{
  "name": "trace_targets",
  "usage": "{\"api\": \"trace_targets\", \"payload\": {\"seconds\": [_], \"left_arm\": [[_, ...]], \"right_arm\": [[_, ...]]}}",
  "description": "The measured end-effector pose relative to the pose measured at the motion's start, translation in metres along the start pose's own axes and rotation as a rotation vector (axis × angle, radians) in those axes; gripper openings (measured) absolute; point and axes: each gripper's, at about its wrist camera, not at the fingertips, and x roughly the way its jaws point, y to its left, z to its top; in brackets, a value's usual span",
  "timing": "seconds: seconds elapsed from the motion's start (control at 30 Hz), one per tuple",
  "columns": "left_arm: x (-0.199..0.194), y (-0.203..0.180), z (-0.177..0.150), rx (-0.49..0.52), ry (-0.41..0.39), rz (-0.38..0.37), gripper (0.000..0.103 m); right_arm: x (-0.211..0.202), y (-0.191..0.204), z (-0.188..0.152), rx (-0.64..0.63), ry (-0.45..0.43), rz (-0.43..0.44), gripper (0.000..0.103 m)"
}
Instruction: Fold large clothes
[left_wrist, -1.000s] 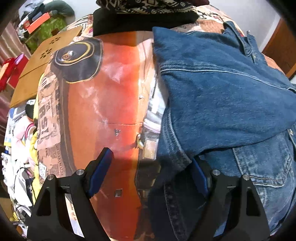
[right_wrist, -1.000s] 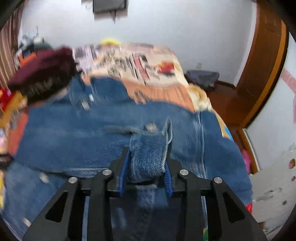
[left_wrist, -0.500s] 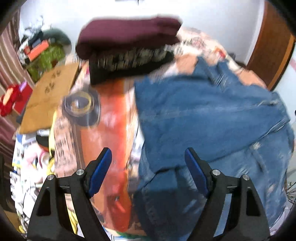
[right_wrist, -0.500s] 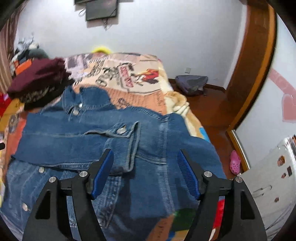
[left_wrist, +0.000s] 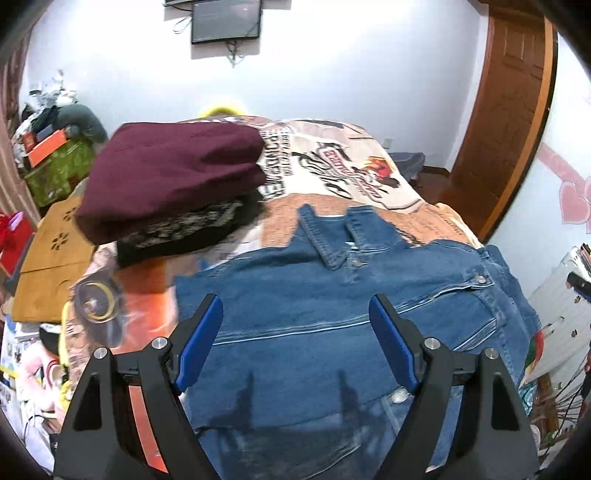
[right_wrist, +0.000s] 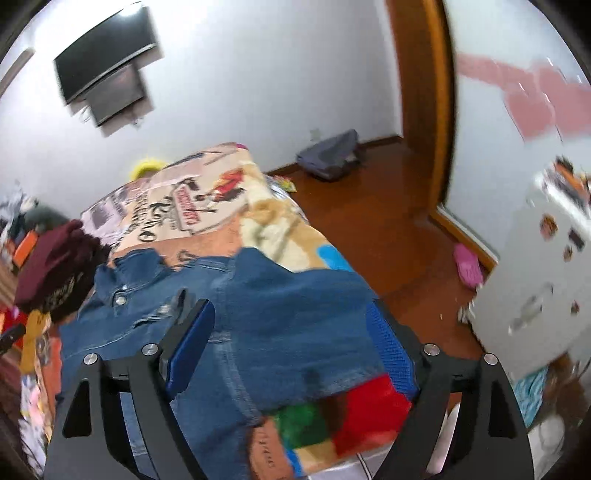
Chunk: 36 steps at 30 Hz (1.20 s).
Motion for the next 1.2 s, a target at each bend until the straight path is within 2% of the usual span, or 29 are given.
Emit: {"api": "trace_targets", "payload": {"seconds": [0.13, 0.23, 0.33, 0.47, 0.6, 0.67, 0.7, 0.73, 0.77, 0.8, 0.83, 0.9, 1.0, 1.2], "left_arm": [[0.021, -0.023, 0.000, 0.012, 0.044, -0.039, 0.081], [0.037, -0.037, -0.004, 0.020, 0.082, -0.060, 0.081], [0.051, -0.047, -0.012, 0.027, 0.116, -0.081, 0.081], [0.064, -0.058, -0.022, 0.049, 0.152, -0.091, 0.081], [0.073, -0.058, -0.030, 0.052, 0.174, -0.078, 0.081], [0.078, -0.055, -0.033, 0.044, 0.193, -0.074, 0.081], [0.080, -0.053, -0.034, 0.035, 0.201, -0.073, 0.081], [0.083, -0.051, -0.035, 0.024, 0.209, -0.073, 0.081], [0.085, -0.049, -0.036, 0.009, 0.216, -0.073, 0.081], [0.086, -0.047, -0.037, -0.001, 0.221, -0.075, 0.081], [0.087, -0.045, -0.038, -0.014, 0.225, -0.078, 0.081], [0.087, -0.043, -0.039, -0.024, 0.225, -0.079, 0.081], [0.083, -0.040, -0.039, -0.026, 0.213, -0.072, 0.081], [0.067, -0.036, -0.037, -0.010, 0.172, -0.063, 0.081]], "right_arm": [[0.020, -0.035, -0.014, 0.118, 0.088, -0.009, 0.082], [0.039, -0.059, -0.030, 0.238, 0.166, 0.033, 0.082], [0.054, -0.078, -0.045, 0.354, 0.205, 0.066, 0.082], [0.072, -0.094, -0.053, 0.484, 0.238, 0.121, 0.082], [0.076, -0.102, -0.049, 0.529, 0.179, 0.154, 0.080], [0.081, -0.106, -0.049, 0.559, 0.174, 0.157, 0.074], [0.083, -0.108, -0.048, 0.569, 0.174, 0.151, 0.065], [0.087, -0.110, -0.048, 0.585, 0.174, 0.138, 0.051], [0.089, -0.113, -0.048, 0.597, 0.175, 0.130, 0.044], [0.091, -0.118, -0.049, 0.630, 0.173, 0.122, 0.031], [0.092, -0.122, -0.049, 0.659, 0.171, 0.132, 0.024], [0.091, -0.123, -0.046, 0.680, 0.167, 0.144, 0.020], [0.079, -0.110, -0.036, 0.626, 0.129, 0.130, 0.013], [0.037, -0.070, 0.003, 0.474, 0.009, 0.149, 0.010]]}}
